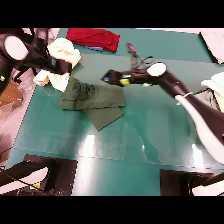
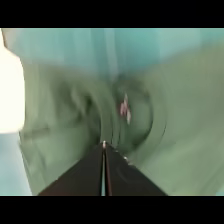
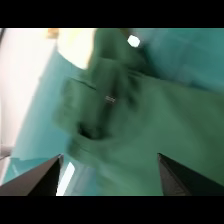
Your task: Fold the shirts.
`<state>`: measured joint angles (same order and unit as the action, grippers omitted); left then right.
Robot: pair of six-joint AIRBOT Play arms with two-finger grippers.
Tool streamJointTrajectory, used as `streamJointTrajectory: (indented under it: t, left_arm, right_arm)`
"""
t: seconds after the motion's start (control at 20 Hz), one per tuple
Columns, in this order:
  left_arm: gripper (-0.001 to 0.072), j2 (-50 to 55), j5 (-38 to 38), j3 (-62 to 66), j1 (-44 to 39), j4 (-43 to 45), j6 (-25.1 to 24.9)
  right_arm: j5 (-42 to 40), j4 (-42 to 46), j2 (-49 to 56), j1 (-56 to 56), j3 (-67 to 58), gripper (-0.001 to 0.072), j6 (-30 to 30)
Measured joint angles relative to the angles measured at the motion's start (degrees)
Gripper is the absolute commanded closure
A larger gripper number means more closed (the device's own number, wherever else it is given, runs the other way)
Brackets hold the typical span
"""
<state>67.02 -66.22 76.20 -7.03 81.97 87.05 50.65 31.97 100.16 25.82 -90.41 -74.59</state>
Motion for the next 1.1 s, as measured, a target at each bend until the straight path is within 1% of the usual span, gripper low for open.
streamJointTrajectory:
  t: [0.15, 0.35, 0.5, 0.7, 0.8, 0.85, 0.9, 0.95, 1.1]
  left_arm:
    - [0.0675, -0.1, -1.5, -5.0, 0.1, -0.8, -0.9]
    - [0.0675, -0.2, -1.1, -7.6, 0.0, -3.5, -1.5]
    - [0.0675, -0.2, -1.4, -8.3, 0.0, -4.9, -1.6]
    - [0.0675, -0.2, -2.2, -8.5, 0.1, -5.6, -1.6]
    - [0.0675, -0.2, -2.4, -8.5, 0.0, -5.9, -1.6]
    - [0.0675, -0.2, -2.5, -8.5, 0.1, -5.9, -1.6]
    - [0.0675, -0.2, -2.6, -8.5, 0.1, -6.0, -1.6]
    - [0.0675, -0.2, -2.7, -8.5, 0.0, -6.0, -1.6]
    - [0.0675, -0.2, -3.1, -8.5, 0.0, -6.1, -1.6]
  right_arm:
    - [4.2, 1.2, -0.5, -7.8, 5.7, 0.0000, -1.2]
    - [9.2, 1.8, 3.5, -11.0, 6.3, 0.0000, -1.6]
    - [11.5, 1.9, 8.1, -9.8, 2.4, 0.0000, -1.9]
    - [14.5, 1.6, 15.0, -5.7, -5.9, 0.0000, -4.0]
    - [15.6, 1.6, 18.1, -3.2, -10.6, 0.0021, -5.2]
    - [15.7, 1.5, 19.7, -1.9, -13.1, 0.0212, -6.0]
    - [15.6, 2.3, 21.1, -0.6, -15.5, 0.0572, -6.7]
    - [15.8, 2.5, 22.7, 0.5, -18.1, 0.0688, -7.5]
    - [15.3, -0.3, 24.0, 2.1, -24.3, 0.0691, -7.8]
